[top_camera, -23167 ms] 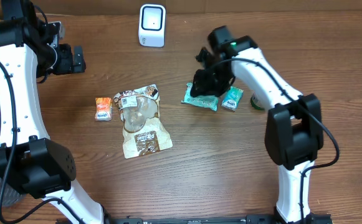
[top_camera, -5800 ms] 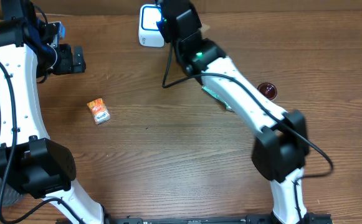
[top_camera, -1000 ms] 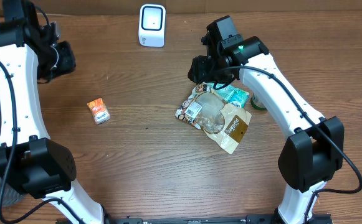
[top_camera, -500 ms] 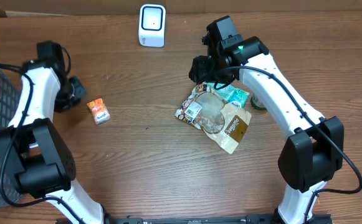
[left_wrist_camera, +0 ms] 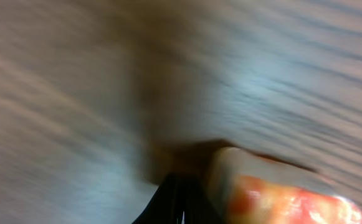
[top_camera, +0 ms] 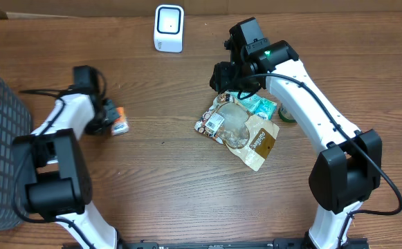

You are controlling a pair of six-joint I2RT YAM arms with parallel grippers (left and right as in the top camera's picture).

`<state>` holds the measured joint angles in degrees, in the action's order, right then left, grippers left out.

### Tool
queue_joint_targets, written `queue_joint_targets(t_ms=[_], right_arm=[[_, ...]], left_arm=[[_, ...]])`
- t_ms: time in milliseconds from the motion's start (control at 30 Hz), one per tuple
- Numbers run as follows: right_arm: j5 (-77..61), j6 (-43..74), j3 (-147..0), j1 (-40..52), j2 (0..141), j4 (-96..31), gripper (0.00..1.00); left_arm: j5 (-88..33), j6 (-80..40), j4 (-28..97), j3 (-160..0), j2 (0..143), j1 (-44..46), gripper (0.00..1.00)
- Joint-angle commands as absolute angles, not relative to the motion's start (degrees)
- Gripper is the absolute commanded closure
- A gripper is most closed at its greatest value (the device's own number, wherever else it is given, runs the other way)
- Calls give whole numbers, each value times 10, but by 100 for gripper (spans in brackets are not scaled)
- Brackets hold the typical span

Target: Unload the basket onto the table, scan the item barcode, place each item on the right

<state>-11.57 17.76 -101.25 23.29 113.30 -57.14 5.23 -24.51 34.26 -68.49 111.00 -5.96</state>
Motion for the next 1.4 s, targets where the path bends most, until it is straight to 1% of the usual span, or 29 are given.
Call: queue_joint_targets(t_ms=[0,167,300,467,700,733,767,800,867,900,967,1000,1067,1100,1133,1233,1367], right_arm=[[-110,176,-1020,231,1131,-571,41],[-110,176,-1020,231,1131,-572,41],[-110,176,-1020,231,1131,-573,41],[-118,179,-1019,232,1132,-573,41],[-177,196,-1019,245,1162,-541,42],[-190,204,-1019,250,1169,-531,43],[-205,209,-1019,258,1175,-519,45],[-216,211,-1019,265,1181,-505,46],[-230,222,-1019,287,1195,-462,53],[-230,232,-1019,298,1200,-443,54],[-230,256,-1019,327,1213,-400,56],[-230,267,-1019,341,1220,-381,59],[-230,286,-1019,367,1233,-349,60],[-230,288,-1019,380,1239,-335,61],[-228,288,-1019,394,1248,-321,61],[-209,288,-1019,433,1276,-301,60],[-187,288,-1019,463,1317,-317,60]], left_arm=[[27,-276,323,-661,1121,7,96],[27,-320,294,-663,1121,85,96],[27,-328,303,-686,1119,113,96],[29,-328,395,-769,1112,98,96],[30,-316,575,-946,1101,26,96],[30,-310,598,-972,1100,13,94],[30,-300,618,-997,1099,1,87],[30,-292,632,-1016,1099,-9,83],[32,-275,655,-1053,1099,-32,70],[34,-268,658,-1063,1099,-43,63],[34,-268,658,-1071,1099,-60,40],[34,-268,658,-1071,1099,-71,30],[34,-268,658,-1071,1100,-84,21],[34,-268,661,-1071,1101,-90,13],[34,-268,662,-1071,1101,-95,0],[34,-268,662,-1071,1101,-102,0],[34,-268,662,-1071,1101,-101,0]])
